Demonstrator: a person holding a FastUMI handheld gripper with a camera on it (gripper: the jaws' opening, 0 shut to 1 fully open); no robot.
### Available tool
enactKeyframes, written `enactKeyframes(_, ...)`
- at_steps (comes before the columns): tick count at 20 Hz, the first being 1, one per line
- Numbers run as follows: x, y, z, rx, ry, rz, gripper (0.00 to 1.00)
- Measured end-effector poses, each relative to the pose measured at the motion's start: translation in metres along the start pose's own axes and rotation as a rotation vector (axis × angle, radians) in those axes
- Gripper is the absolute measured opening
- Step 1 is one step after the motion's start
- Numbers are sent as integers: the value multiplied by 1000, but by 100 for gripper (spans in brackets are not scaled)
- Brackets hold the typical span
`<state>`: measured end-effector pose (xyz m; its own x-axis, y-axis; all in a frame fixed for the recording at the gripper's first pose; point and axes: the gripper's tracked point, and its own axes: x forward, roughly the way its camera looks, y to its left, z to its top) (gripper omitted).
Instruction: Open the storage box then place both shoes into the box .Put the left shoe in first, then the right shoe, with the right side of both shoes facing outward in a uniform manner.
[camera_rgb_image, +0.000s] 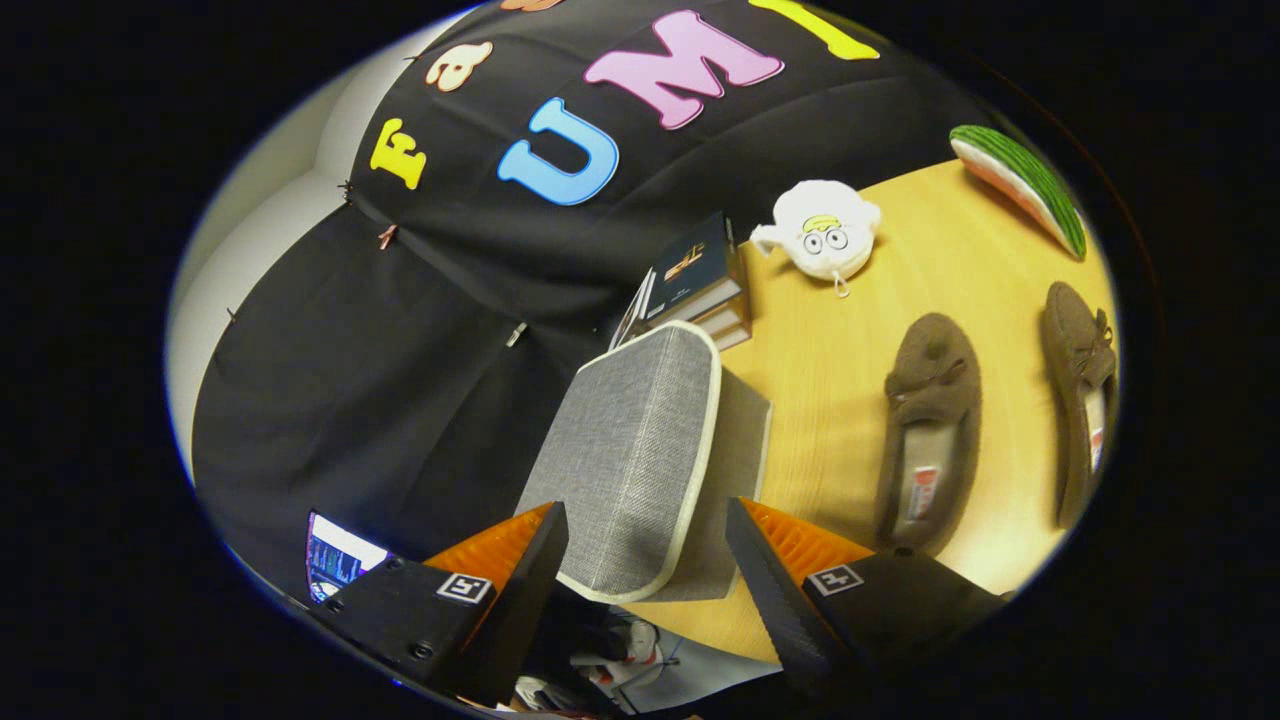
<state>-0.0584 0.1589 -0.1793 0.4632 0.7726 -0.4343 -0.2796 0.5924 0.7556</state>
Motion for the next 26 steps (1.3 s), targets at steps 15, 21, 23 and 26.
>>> enactKeyframes(15,61,6,-29,327,228,195,76)
enactKeyframes(21,46,7,-13,401,207,184,23)
enactKeyframes(23,46,12,-10,422,199,187,11)
enactKeyframes(26,39,17,-15,432,260,191,6)
